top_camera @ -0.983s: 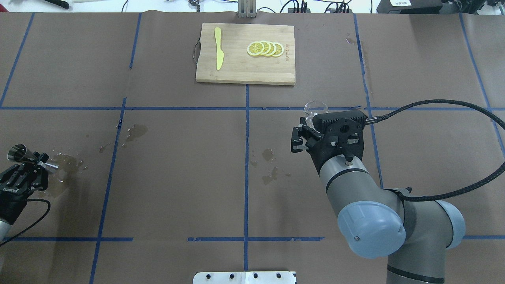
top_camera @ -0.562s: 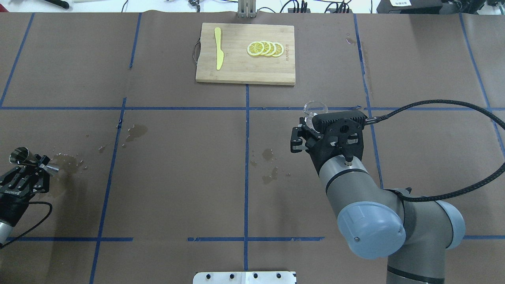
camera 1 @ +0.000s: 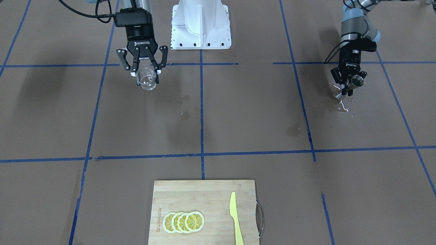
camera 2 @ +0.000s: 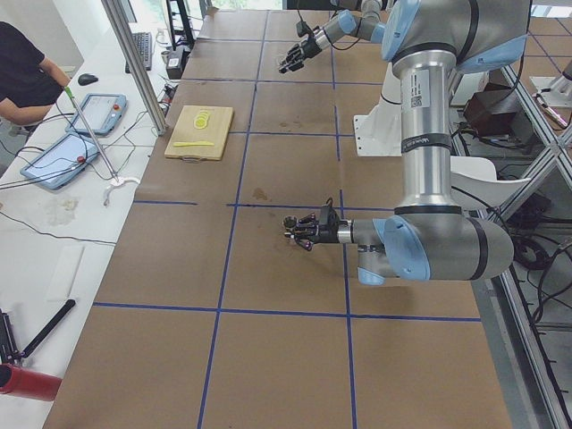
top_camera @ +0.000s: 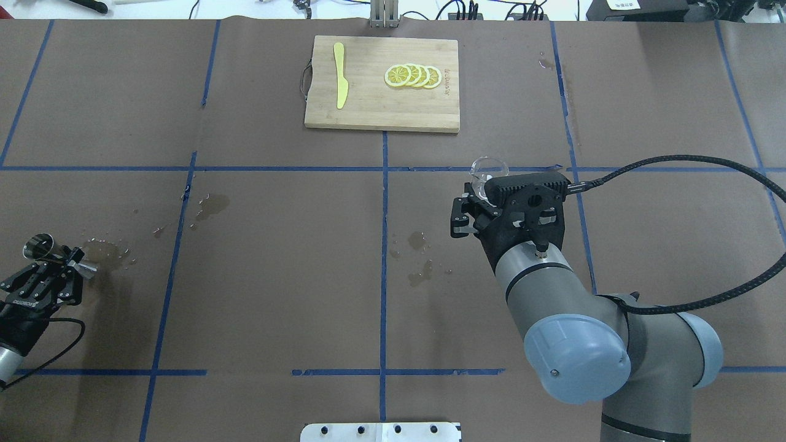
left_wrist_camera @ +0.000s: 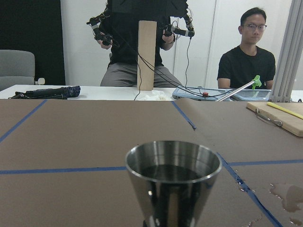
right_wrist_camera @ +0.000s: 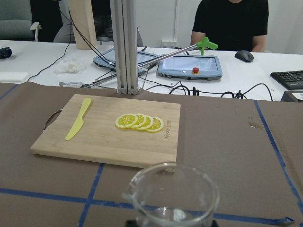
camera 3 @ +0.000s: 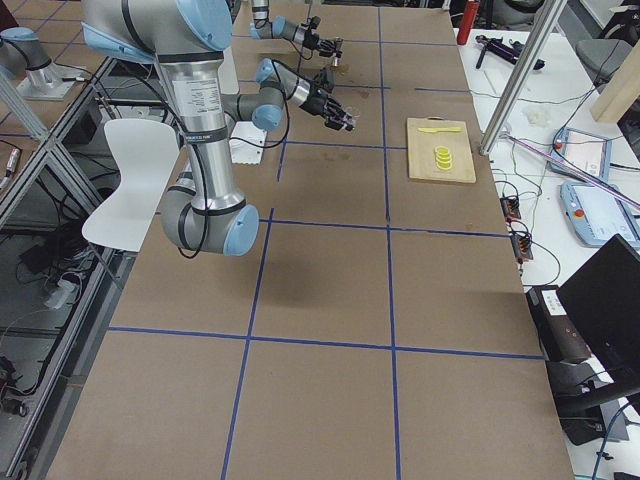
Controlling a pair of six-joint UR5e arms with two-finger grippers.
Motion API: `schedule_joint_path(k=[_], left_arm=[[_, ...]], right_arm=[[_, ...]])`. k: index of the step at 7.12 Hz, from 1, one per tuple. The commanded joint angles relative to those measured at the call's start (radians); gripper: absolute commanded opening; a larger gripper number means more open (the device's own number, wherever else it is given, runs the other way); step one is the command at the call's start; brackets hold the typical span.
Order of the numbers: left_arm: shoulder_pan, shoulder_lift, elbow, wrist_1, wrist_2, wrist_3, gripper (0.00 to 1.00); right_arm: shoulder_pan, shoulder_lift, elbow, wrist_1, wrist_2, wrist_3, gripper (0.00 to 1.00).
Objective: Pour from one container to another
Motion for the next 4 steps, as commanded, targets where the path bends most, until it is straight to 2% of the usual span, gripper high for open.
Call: schedule_joint_path(k=[1,4], left_arm=[[0.003,-0.001,0.006,0.003,-0.01,-0.001,0.0],[0.013,-0.001,0.012,0.001,-0.013,-0.003,0.0]], right_arm=[[0.0,0.001,-0.001,0.003,0.001,0.0,0.0],[-0.002,0.001,-0.001,0.004,0.001,0.0,0.0]])
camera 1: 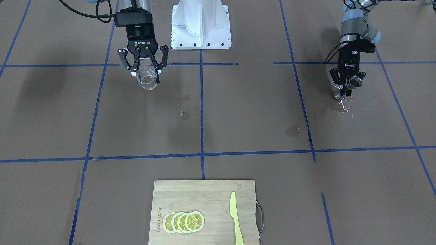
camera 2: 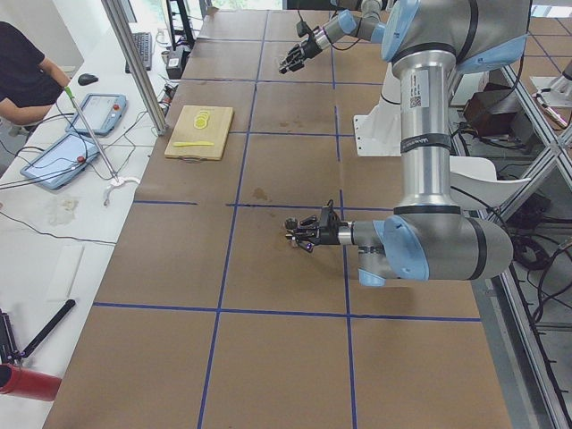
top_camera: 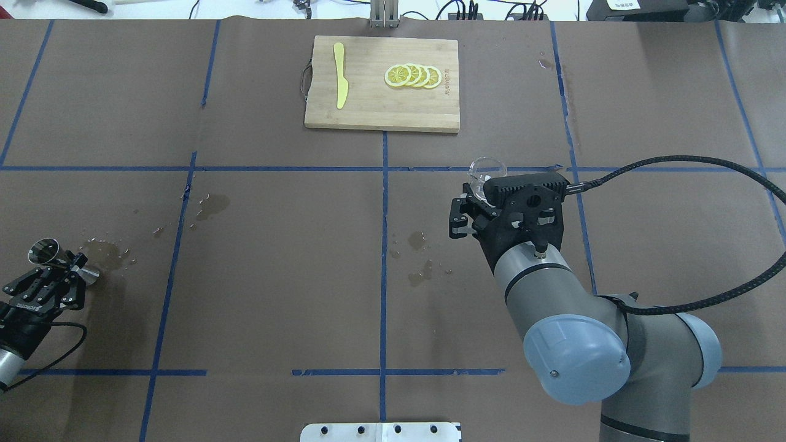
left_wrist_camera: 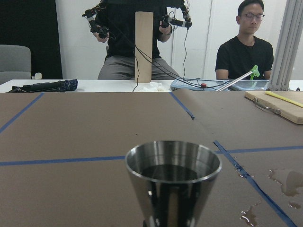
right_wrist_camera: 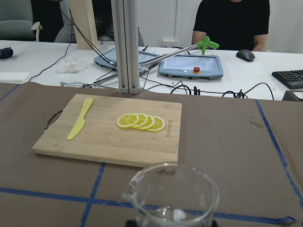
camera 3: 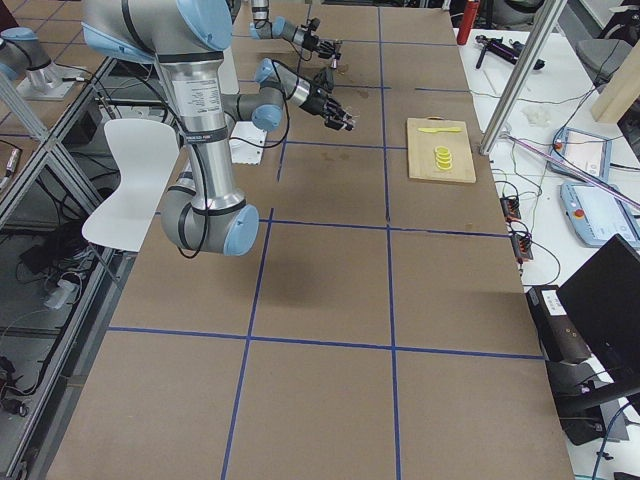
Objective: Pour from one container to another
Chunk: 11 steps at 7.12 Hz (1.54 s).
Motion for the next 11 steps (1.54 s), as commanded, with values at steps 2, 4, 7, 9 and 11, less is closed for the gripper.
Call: schedule_joint_path(k=[2,4,7,9,11], left_arm=[[0.01,0.0,0.001,0.0,0.0,-0.035,0.03],[0.014,-0.002,0.002,0.0,0.0,-0.035,0.12],[0.017,-0.002,0.001,-0.001,0.0,-0.035,0.3],[0.019,-0.003,-0.001,-0.001,0.005,-0.038,0.99],[0.017,-0.003,-0.001,-0.001,0.005,-0.036,0.99]], right_arm=[[0.0,0.002,0.001,-0.001,0.0,0.0,0.0],[0.0,0.002,0.001,0.001,0.0,0.0,0.0],[0.0,0.006,0.003,0.001,0.0,0.0,0.0],[-0.002,0.008,0.005,0.001,0.0,0.0,0.0],[-0.002,0.011,0.006,0.001,0.0,0.0,0.0]])
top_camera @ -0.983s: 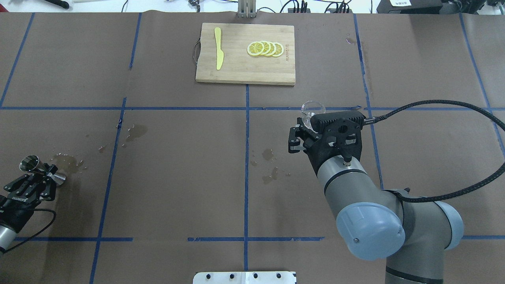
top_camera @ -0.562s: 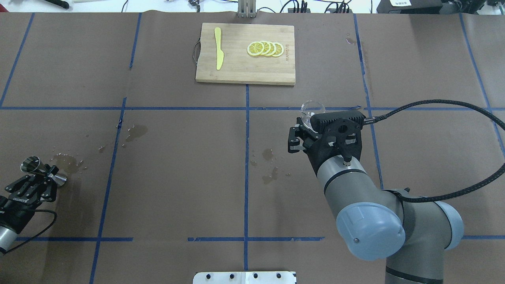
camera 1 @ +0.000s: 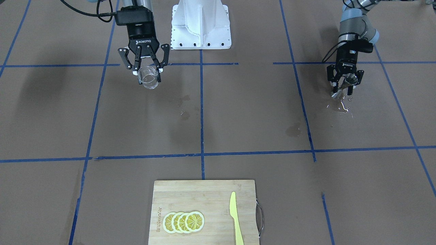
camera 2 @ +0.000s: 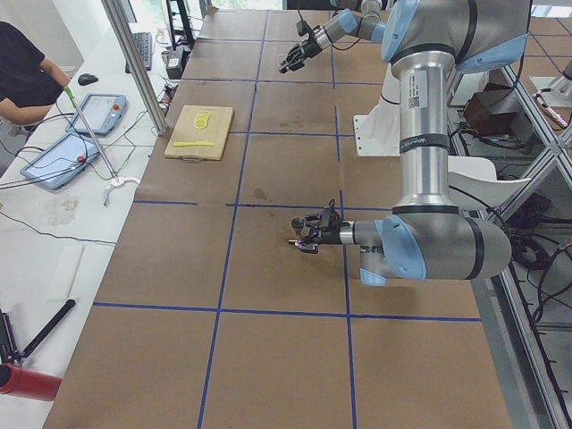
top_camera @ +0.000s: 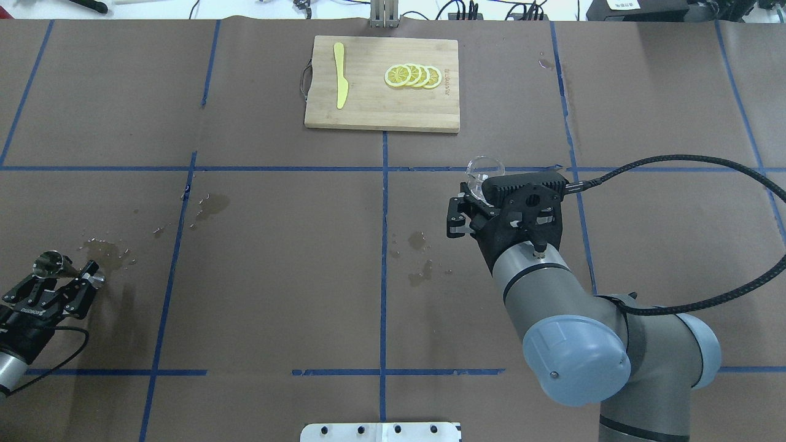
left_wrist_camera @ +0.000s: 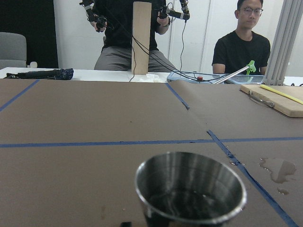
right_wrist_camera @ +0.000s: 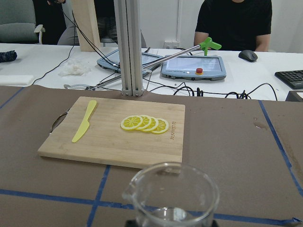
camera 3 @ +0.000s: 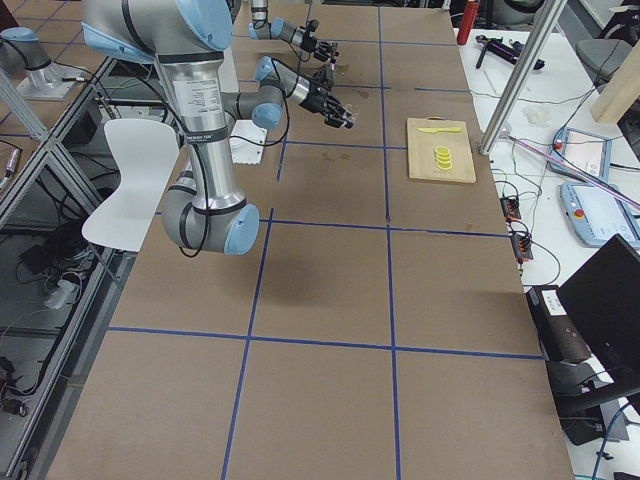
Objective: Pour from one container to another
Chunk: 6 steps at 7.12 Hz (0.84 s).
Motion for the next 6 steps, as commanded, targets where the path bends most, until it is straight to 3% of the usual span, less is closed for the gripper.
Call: schedule_joint_path(k=[1,3,6], left_arm=[[-0.001,0.0,0.0,-0.003,0.001,0.0,0.99],[-0.003,0.007,-0.034,-0.028,-0.018,0.011,0.99],[-0.009,0.162,-0.196,-0.029,-0.174,0.063,0.99]], right_arm=[[0.0,0.001,0.006,0.0,0.0,0.0,0.0],[0.001,0.0,0.01,0.0,0.0,0.0,0.0],[0.001,-0.002,0.023,0.0,0.0,0.0,0.0]])
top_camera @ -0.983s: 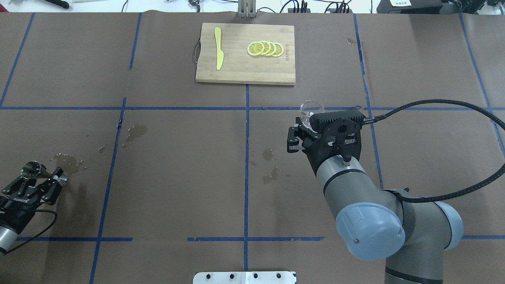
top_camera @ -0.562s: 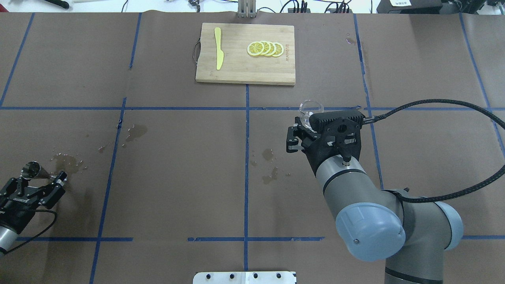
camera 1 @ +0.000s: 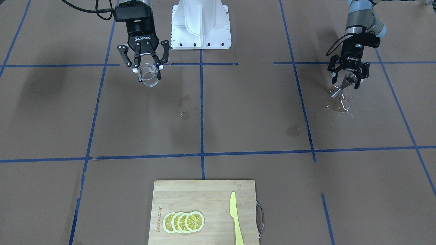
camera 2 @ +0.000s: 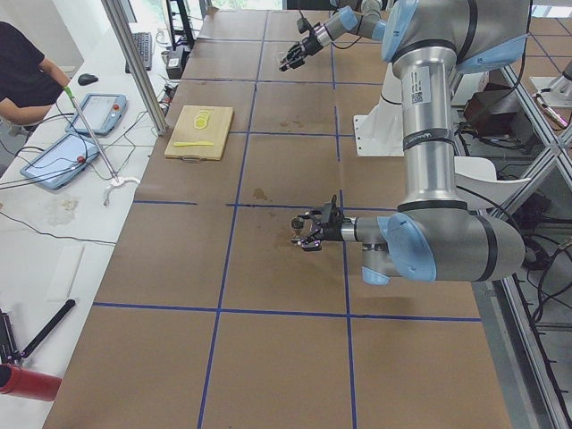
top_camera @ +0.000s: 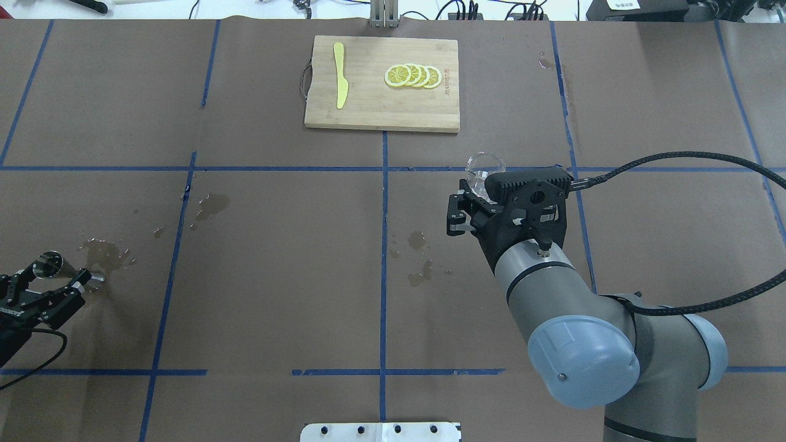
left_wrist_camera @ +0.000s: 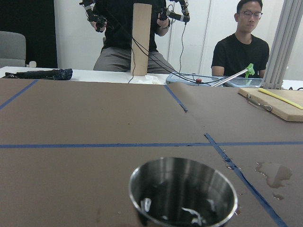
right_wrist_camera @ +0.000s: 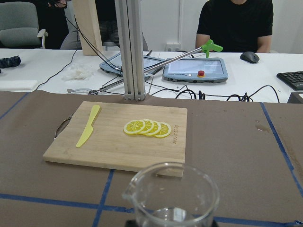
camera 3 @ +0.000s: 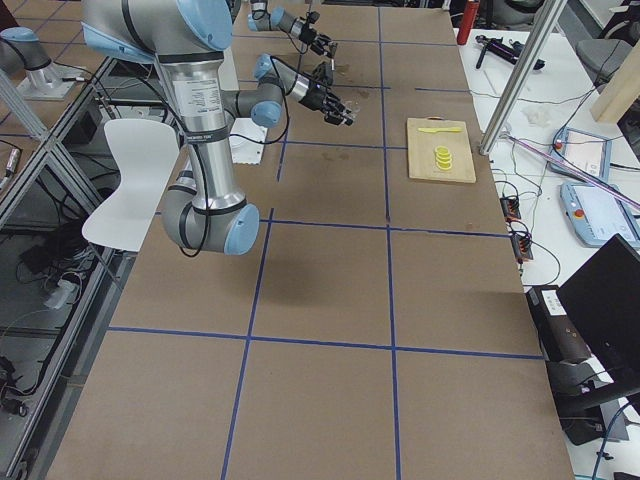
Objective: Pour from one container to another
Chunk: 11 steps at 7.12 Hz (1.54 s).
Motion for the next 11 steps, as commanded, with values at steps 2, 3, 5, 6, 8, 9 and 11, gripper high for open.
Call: schedule_joint_path(k=[2,3,5,6,8,9,11], left_arm=[[-0.008,0.077,-0.09,0.01,-0.177,0.012,0.99],[-0.013,0.118,-0.106,0.01,-0.218,0.012,0.99],[-0.057,0.179,-0.113,0.013,-0.353,0.012,0.99],[-0.121,0.192,-0.12,0.015,-0.487,0.024,0.99],[-0.36,0.226,-0.148,0.028,-0.946,0.134,0.99],[-0.548,0.212,-0.14,0.109,-1.23,0.151,0.99],[-0.826,0.165,-0.127,0.254,-1.366,0.555,0.99]], right_arm=[[0.0,0.0,0.004,0.0,0.0,0.0,0.0],[0.0,0.0,0.004,0.0,0.0,0.0,0.0],[0.0,0.0,0.005,0.0,0.0,0.0,0.0],[0.0,0.0,0.011,0.0,0.0,0.0,0.0],[0.0,0.0,0.025,0.0,0.002,0.0,0.0],[0.0,-0.003,0.025,0.0,0.002,0.0,0.0],[0.0,-0.014,0.023,0.0,0.002,0.0,0.0]])
